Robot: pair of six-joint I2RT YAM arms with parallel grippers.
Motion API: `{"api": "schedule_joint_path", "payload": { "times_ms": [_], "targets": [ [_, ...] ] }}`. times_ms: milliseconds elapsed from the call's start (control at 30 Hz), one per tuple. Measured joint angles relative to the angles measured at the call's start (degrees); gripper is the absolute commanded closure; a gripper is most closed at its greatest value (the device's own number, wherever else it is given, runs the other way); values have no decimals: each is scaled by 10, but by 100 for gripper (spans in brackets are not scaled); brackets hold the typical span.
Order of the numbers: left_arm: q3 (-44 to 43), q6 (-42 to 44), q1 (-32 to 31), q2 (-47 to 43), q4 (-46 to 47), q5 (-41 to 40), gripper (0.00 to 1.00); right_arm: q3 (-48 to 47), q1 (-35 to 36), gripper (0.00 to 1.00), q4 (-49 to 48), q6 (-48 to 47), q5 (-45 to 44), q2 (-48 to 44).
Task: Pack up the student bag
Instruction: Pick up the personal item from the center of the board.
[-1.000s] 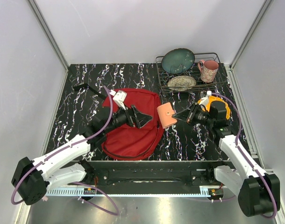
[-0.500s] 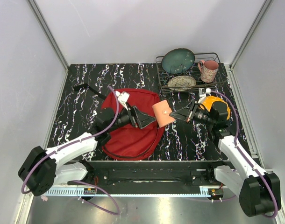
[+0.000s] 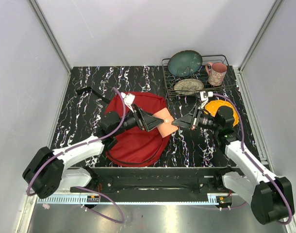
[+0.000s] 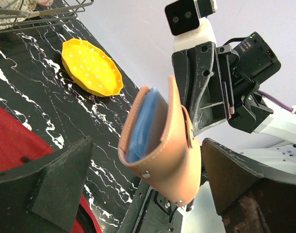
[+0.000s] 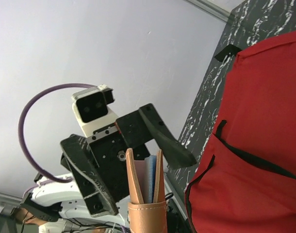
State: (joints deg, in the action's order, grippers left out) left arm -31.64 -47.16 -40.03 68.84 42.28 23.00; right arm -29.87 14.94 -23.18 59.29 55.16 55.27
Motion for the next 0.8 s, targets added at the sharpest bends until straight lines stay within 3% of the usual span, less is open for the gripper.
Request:
{"api": "schedule_joint_path", "payload": {
  "times_ms": [133, 233, 267, 367, 400, 467, 500, 600, 700, 733, 800],
  "targets": [
    [-2, -7, 0, 9, 10, 7, 3, 0, 6, 100, -13, 1, 6, 1],
    [-2, -9, 0, 9, 15, 8, 12, 0, 10, 100, -17, 1, 10, 10],
    [-2, -10, 0, 9, 16, 8, 22, 0, 12, 100, -18, 1, 10, 14],
    [-2, -11, 0, 9, 16, 8, 35, 0, 17, 100, -17, -1, 10, 24],
    [-2, -12, 0, 9, 16, 8, 48, 0, 17, 100, -16, -3, 10, 28],
    [-2, -10, 0, 9, 15, 7, 61, 0, 19, 100, -14, -5, 11, 34],
    [-2, -8, 2, 9, 15, 7, 77, 0, 20, 100, -13, -6, 11, 36],
    [-2, -9, 5, 9, 14, 8, 96, 0, 21, 98, -10, -10, 8, 41],
    [-2, -6, 5, 9, 13, 8, 100, 0, 21, 69, -3, -16, -2, 48],
    [-2, -6, 5, 9, 10, 7, 100, 0, 21, 48, 1, -17, -5, 49],
    [-2, -6, 5, 6, 2, 2, 100, 0, 23, 33, 14, -19, -21, 51]
  ]
}}
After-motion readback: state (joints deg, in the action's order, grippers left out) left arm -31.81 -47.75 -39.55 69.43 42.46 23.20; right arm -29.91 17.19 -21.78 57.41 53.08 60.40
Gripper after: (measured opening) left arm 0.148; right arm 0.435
